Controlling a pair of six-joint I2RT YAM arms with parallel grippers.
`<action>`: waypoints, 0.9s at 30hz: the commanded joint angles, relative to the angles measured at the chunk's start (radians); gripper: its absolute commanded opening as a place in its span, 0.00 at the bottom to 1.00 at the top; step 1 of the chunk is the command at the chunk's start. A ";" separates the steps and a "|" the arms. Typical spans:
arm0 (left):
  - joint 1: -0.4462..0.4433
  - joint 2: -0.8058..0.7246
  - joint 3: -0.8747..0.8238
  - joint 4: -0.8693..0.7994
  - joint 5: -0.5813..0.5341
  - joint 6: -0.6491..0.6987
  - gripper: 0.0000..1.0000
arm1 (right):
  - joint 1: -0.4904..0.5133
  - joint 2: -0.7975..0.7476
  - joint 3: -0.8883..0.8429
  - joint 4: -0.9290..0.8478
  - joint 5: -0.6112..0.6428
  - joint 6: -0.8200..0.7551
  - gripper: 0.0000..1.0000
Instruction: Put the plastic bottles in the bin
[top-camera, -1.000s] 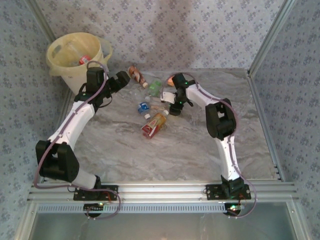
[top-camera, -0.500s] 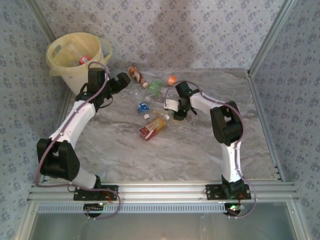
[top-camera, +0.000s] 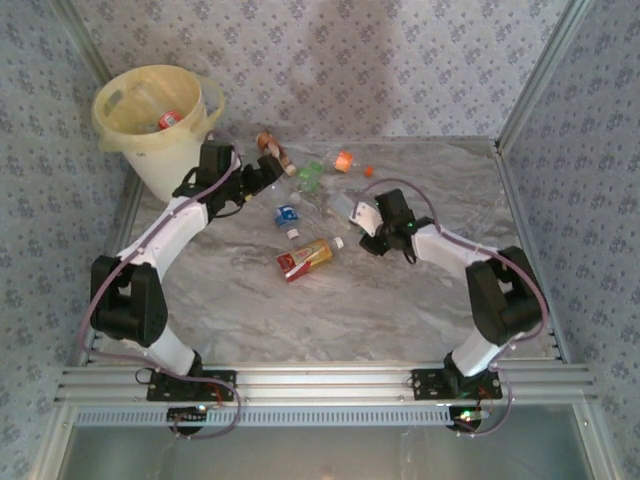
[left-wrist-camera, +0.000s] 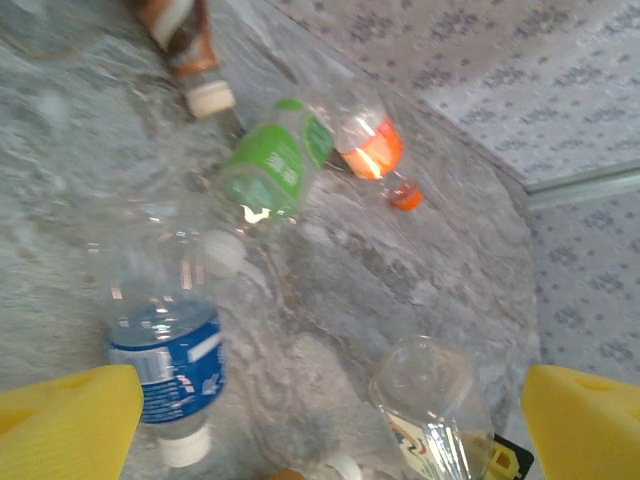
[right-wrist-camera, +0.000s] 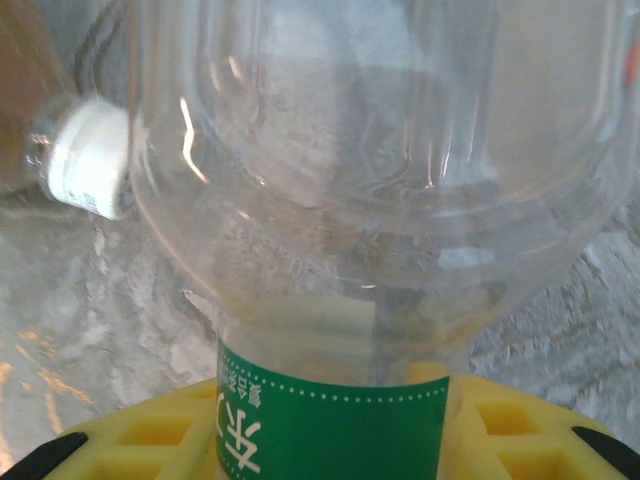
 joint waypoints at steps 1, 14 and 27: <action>-0.041 0.026 0.033 0.104 0.125 -0.025 0.98 | 0.033 -0.104 -0.070 0.157 0.008 0.291 0.30; -0.204 0.055 0.025 0.223 0.149 -0.004 0.98 | 0.167 -0.116 -0.187 0.498 -0.086 0.671 0.30; -0.247 0.103 0.096 0.053 0.050 0.021 0.84 | 0.222 -0.105 -0.170 0.624 -0.135 0.705 0.31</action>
